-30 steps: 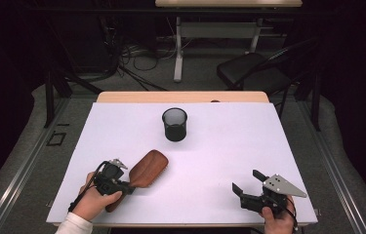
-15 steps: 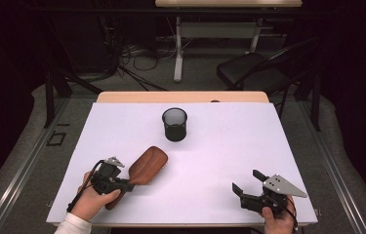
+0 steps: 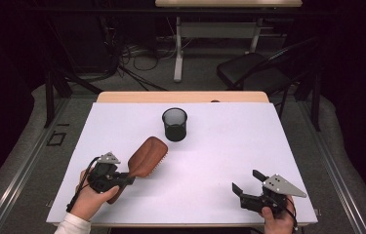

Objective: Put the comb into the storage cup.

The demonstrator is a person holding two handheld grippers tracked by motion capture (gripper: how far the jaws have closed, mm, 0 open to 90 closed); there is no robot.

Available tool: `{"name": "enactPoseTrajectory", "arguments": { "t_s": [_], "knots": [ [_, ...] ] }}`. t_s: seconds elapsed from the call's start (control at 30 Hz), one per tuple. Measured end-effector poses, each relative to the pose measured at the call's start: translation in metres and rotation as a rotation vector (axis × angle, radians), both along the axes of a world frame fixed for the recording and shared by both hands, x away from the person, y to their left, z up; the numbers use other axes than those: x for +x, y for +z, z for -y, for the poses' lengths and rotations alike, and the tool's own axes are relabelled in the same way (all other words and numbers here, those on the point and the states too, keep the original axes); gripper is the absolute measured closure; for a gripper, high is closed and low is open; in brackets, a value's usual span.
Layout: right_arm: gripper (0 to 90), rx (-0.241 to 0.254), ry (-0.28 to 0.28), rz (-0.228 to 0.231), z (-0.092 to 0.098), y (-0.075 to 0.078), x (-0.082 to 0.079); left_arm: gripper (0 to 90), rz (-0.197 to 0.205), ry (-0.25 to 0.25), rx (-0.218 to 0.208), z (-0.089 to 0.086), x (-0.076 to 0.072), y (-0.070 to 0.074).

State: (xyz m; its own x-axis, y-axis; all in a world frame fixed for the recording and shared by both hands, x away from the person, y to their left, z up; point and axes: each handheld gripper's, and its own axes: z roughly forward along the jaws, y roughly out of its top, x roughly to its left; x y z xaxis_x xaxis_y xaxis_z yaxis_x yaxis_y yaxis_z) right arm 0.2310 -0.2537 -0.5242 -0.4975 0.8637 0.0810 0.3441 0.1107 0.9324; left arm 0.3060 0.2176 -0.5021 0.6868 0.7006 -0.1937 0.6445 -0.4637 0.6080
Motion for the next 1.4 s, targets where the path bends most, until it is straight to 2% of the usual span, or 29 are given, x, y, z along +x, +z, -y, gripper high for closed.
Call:
{"name": "enactPoseTrajectory", "arguments": {
  "t_s": [0.57, 0.63, 0.73, 0.9, 1.07, 1.23, 1.4],
  "knots": [
    [12.8, 0.0, -0.002, 0.002, 0.0, 0.0, 0.0, 73.0, 0.126, -0.003, -0.07, 0.014, 0.002, 0.036],
    [12.8, 0.0, -0.002, 0.002, 0.0, 0.0, 0.0, 73.1, 0.13, 0.0, -0.078, 0.017, 0.004, 0.038],
    [12.8, 0.0, -0.004, 0.002, 0.0, 0.0, 0.0, 73.2, 0.12, -0.003, -0.122, 0.018, 0.007, 0.039],
    [12.8, 0.001, -0.007, 0.003, 0.001, 0.0, 0.0, 73.2, 0.114, -0.02, -0.135, 0.022, 0.01, 0.04],
    [12.9, -0.003, -0.005, 0.004, 0.0, 0.0, 0.0, 73.2, 0.108, -0.023, -0.168, 0.023, 0.014, 0.042],
    [12.9, 0.001, -0.008, 0.002, 0.0, 0.0, 0.0, 73.2, 0.131, -0.029, -0.205, 0.026, 0.017, 0.049],
    [12.9, 0.001, -0.01, 0.001, 0.001, 0.0, 0.0, 73.2, 0.153, -0.042, -0.222, 0.03, 0.019, 0.059]
  ]
}}
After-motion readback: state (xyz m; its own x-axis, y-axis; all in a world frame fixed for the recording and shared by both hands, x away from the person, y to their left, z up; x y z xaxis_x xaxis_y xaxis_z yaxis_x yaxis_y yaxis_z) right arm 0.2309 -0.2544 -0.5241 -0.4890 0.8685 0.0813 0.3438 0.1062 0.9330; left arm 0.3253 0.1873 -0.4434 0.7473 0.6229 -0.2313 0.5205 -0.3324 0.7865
